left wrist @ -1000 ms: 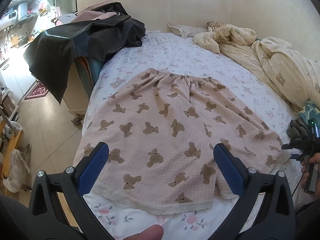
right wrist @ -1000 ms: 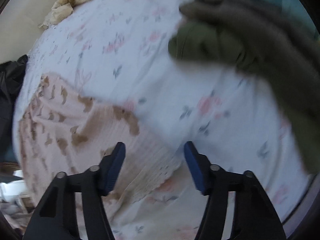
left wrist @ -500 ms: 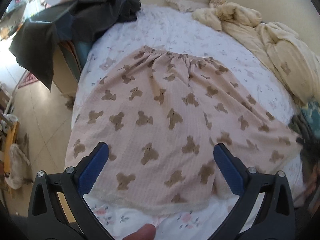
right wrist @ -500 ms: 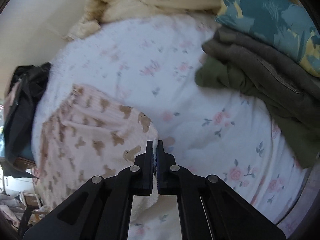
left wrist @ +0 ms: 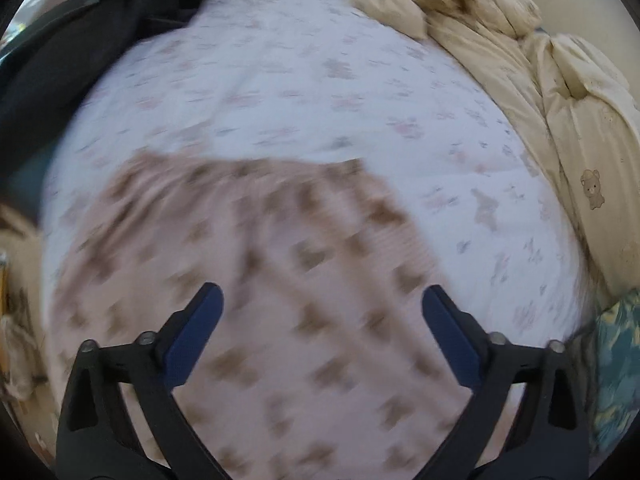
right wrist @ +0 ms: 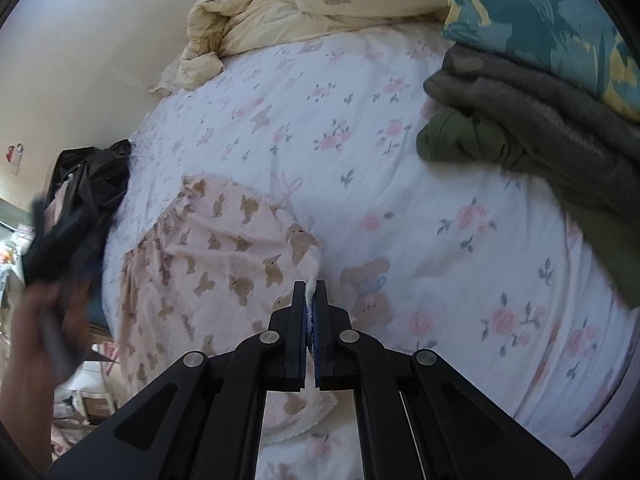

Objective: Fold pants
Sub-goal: 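Grasp the waistband with the left gripper while the right gripper holds the hem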

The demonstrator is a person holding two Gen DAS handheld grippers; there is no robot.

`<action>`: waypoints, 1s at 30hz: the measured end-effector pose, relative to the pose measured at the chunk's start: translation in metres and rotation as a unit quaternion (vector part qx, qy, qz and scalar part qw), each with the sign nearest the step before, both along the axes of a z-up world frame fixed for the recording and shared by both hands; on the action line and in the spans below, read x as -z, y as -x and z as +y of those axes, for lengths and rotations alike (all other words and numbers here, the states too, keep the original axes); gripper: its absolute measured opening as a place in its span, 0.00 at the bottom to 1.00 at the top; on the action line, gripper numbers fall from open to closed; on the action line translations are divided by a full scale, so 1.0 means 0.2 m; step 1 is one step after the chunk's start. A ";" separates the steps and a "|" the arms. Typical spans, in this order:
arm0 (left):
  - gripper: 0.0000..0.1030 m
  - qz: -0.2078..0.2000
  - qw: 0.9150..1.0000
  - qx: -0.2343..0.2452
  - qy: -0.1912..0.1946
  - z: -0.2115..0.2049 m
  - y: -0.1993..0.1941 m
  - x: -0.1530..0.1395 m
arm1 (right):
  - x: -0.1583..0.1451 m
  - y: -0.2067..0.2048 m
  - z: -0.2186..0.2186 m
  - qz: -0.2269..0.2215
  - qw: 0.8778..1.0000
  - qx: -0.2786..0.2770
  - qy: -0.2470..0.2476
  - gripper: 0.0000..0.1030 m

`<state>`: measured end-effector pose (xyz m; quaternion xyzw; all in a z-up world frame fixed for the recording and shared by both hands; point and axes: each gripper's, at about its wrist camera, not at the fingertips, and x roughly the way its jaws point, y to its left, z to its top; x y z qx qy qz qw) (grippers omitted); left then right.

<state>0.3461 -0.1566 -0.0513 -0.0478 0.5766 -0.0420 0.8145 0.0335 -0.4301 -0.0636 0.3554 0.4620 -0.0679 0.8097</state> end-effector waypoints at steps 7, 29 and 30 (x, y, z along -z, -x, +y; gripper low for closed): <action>0.80 0.056 0.997 0.014 -0.047 -0.35 -0.36 0.27 | 0.01 -0.04 -0.02 -0.005 1.000 -0.008 -0.024 0.01; 0.02 0.035 0.986 0.091 -0.137 -0.30 -0.53 0.19 | -0.11 -0.05 0.26 -0.063 0.991 -0.114 -0.025 0.01; 0.02 0.031 0.987 0.090 -0.132 -0.26 -0.54 0.13 | -0.13 -0.04 0.30 -0.070 0.989 -0.129 -0.023 0.01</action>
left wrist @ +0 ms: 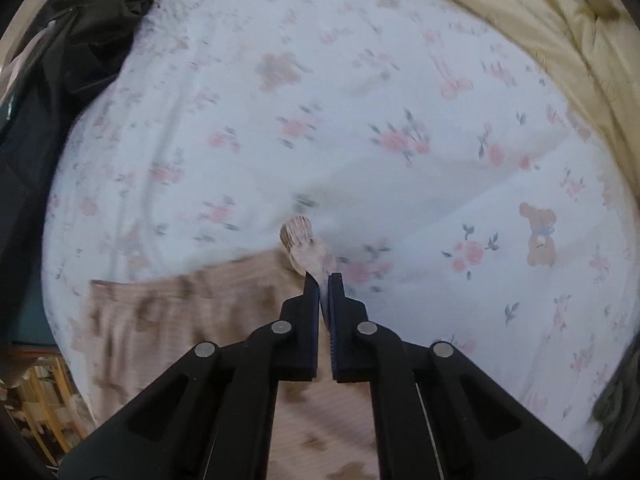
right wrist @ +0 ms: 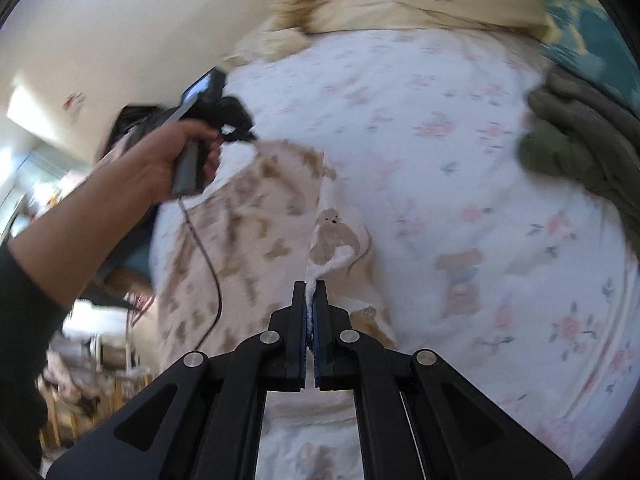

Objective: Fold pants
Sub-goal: 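Grasp the waistband with the left gripper while the right gripper holds the hem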

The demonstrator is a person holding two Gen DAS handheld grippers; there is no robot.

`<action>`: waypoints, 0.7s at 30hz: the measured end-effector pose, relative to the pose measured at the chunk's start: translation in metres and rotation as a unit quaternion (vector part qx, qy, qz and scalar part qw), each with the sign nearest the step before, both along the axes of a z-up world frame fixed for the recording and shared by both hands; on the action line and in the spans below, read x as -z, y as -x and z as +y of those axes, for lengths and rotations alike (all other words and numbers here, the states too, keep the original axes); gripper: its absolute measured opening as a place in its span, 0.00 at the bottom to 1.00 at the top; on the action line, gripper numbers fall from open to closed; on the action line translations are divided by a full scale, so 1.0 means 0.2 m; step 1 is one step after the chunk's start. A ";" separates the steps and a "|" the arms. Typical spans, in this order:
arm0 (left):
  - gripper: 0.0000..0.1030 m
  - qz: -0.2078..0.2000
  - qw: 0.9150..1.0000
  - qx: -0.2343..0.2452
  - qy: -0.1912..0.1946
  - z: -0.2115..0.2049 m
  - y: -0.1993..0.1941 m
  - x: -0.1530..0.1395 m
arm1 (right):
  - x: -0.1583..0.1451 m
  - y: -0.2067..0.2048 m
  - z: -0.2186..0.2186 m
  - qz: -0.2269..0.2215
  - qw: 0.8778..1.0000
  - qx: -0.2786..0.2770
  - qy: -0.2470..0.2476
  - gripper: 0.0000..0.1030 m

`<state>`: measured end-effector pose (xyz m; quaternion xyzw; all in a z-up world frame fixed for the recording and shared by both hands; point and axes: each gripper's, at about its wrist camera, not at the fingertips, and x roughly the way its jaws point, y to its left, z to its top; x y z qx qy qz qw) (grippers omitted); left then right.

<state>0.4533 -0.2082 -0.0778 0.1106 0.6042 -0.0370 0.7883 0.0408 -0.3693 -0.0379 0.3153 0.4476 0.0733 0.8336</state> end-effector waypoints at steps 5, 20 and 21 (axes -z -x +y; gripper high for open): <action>0.02 -0.029 1.000 0.013 0.001 0.25 -0.01 -0.22 | -0.15 0.08 0.29 -0.057 0.995 -0.085 0.004 0.01; 0.36 0.015 0.994 -0.035 0.101 0.94 0.09 -0.11 | -0.21 0.00 1.05 -0.057 0.974 -0.219 0.028 0.01; 0.45 0.015 0.993 -0.036 0.108 0.94 0.10 -0.08 | -0.20 0.01 1.04 -0.054 0.974 -0.215 0.036 0.01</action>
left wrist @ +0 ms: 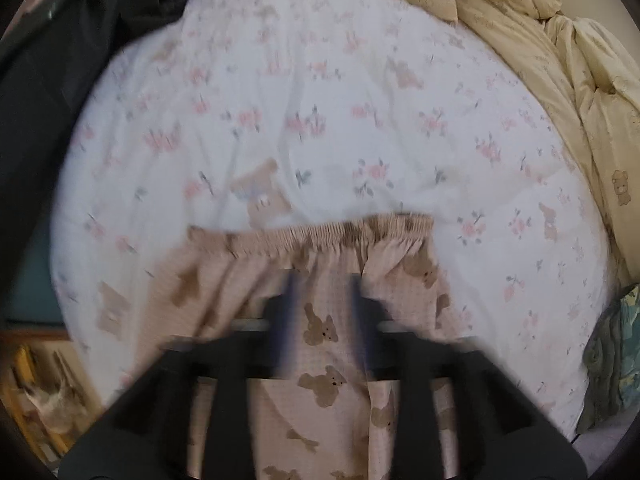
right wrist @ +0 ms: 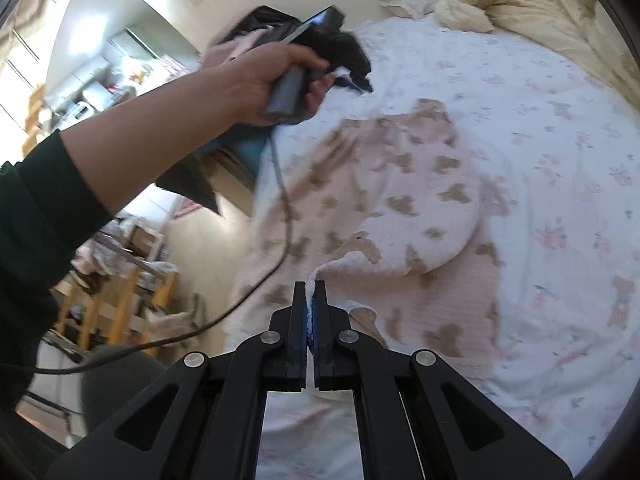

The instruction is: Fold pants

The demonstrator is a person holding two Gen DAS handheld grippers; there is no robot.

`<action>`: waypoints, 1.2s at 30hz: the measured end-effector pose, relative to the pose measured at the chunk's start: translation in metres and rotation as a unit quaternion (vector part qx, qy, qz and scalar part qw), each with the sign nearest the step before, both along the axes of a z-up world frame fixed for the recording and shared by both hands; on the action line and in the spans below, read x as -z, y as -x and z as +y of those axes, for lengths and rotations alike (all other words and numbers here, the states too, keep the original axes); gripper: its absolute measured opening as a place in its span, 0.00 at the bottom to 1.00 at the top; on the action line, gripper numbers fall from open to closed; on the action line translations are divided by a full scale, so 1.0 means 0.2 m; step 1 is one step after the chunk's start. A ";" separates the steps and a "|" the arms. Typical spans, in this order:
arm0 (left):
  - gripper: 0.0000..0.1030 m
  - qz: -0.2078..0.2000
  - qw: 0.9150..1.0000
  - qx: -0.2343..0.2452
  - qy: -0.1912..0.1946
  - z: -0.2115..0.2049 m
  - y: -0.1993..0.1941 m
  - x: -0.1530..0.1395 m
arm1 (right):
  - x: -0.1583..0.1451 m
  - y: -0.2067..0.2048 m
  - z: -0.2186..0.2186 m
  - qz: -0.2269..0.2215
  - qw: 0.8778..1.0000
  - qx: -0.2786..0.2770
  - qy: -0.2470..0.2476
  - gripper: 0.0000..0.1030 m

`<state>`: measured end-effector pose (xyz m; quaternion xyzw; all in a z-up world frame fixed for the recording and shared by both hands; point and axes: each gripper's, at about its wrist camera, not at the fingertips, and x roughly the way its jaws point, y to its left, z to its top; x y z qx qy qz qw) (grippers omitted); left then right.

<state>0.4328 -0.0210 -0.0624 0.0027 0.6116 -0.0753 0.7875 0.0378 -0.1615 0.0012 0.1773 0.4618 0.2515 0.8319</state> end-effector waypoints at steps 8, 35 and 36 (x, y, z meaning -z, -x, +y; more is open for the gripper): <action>0.52 -0.007 0.998 0.003 0.064 -0.22 -0.03 0.31 | 0.07 0.00 -0.29 0.024 0.999 0.047 0.006 0.00; 0.01 -0.057 0.977 0.126 -0.160 0.36 -0.10 0.08 | 0.04 -0.11 0.65 0.004 0.983 -0.175 -0.051 0.01; 0.01 -0.050 0.978 0.125 -0.161 0.39 -0.11 0.13 | 0.07 -0.12 0.70 0.010 0.982 -0.182 -0.050 0.01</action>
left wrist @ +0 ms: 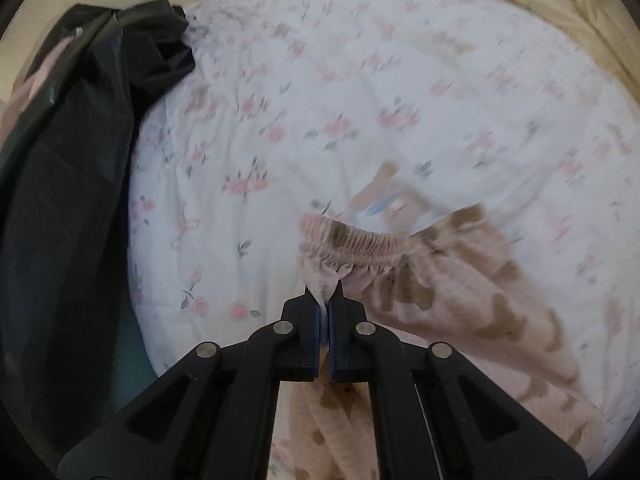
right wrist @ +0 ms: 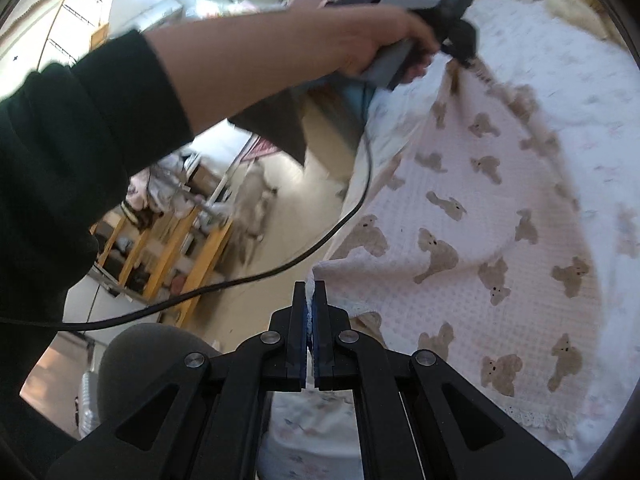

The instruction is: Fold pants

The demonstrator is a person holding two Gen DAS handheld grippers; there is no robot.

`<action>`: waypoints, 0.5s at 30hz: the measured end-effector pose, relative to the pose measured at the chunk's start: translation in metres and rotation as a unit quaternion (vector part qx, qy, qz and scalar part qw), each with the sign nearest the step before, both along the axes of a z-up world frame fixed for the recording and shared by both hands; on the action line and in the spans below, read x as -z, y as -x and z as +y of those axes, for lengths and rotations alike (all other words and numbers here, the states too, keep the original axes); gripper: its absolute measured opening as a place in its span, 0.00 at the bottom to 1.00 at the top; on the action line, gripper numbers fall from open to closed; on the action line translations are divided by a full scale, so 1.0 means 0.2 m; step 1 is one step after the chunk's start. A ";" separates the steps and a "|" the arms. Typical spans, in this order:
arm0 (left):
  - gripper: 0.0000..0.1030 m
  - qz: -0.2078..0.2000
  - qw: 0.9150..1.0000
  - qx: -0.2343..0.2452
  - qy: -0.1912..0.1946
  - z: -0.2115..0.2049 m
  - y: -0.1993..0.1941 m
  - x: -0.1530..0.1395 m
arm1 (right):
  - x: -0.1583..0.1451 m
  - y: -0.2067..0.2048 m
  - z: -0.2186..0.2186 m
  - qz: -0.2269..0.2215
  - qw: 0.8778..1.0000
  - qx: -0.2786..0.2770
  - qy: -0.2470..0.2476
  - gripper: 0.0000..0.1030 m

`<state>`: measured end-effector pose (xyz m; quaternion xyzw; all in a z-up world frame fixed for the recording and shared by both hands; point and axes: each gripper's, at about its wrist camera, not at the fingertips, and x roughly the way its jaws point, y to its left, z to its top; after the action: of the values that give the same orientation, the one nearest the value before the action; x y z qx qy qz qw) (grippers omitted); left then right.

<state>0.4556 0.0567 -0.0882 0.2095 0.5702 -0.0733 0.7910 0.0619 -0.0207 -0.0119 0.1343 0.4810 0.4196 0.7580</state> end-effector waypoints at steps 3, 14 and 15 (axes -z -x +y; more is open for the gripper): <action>0.02 0.015 1.000 0.004 0.012 0.02 -0.04 0.11 | 0.08 -0.04 0.13 0.013 1.000 -0.012 0.011 0.01; 0.29 0.007 0.998 0.001 0.061 0.12 -0.04 0.12 | 0.18 -0.09 0.32 0.027 0.999 -0.014 0.027 0.01; 0.37 -0.002 0.997 0.002 0.077 0.15 0.00 0.05 | 0.18 -0.09 0.33 0.027 0.999 -0.012 0.029 0.01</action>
<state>0.4564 0.0875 -0.0991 0.1492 0.5605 -0.1184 0.8059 0.0800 0.0448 -0.0488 0.1176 0.5148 0.4108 0.7433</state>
